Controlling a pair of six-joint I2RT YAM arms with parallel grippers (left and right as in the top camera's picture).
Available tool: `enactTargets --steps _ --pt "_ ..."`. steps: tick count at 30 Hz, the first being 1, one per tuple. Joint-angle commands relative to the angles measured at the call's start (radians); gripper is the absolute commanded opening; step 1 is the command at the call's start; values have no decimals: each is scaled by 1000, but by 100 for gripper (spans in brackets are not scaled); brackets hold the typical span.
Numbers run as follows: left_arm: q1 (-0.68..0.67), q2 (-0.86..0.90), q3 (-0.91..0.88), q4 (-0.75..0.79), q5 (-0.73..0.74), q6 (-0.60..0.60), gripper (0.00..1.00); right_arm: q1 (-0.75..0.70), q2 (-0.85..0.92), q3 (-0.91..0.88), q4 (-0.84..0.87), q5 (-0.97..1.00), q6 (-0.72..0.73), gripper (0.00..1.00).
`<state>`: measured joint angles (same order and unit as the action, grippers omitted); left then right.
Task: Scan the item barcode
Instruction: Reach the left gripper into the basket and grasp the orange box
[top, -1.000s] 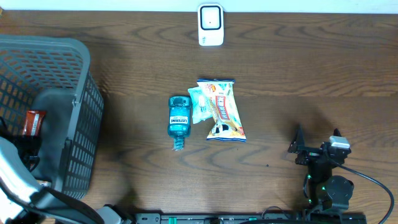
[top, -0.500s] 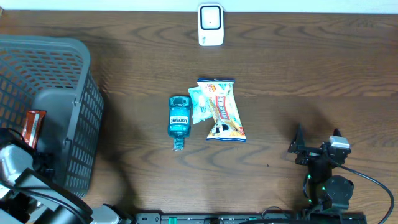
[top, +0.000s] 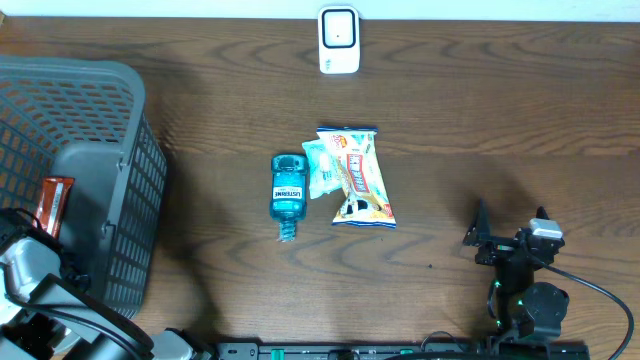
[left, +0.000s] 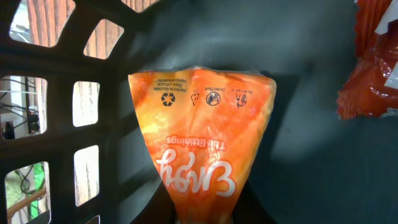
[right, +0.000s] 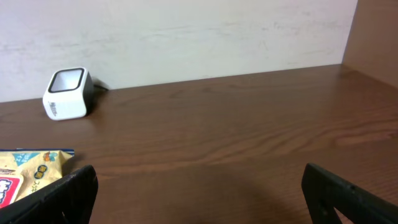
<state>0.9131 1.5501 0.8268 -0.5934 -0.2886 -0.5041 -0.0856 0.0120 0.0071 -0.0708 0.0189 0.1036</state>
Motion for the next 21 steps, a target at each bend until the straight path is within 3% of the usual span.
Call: enactTargets --steps 1,14,21 --pt "5 -10 -18 -31 130 3 8 7 -5 -2 -4 5 12 99" --pt "5 -478 30 -2 454 14 8 7 -5 -2 -4 5 12 99" --pt "-33 -795 30 184 854 10 8 7 -5 -2 -4 5 12 99"
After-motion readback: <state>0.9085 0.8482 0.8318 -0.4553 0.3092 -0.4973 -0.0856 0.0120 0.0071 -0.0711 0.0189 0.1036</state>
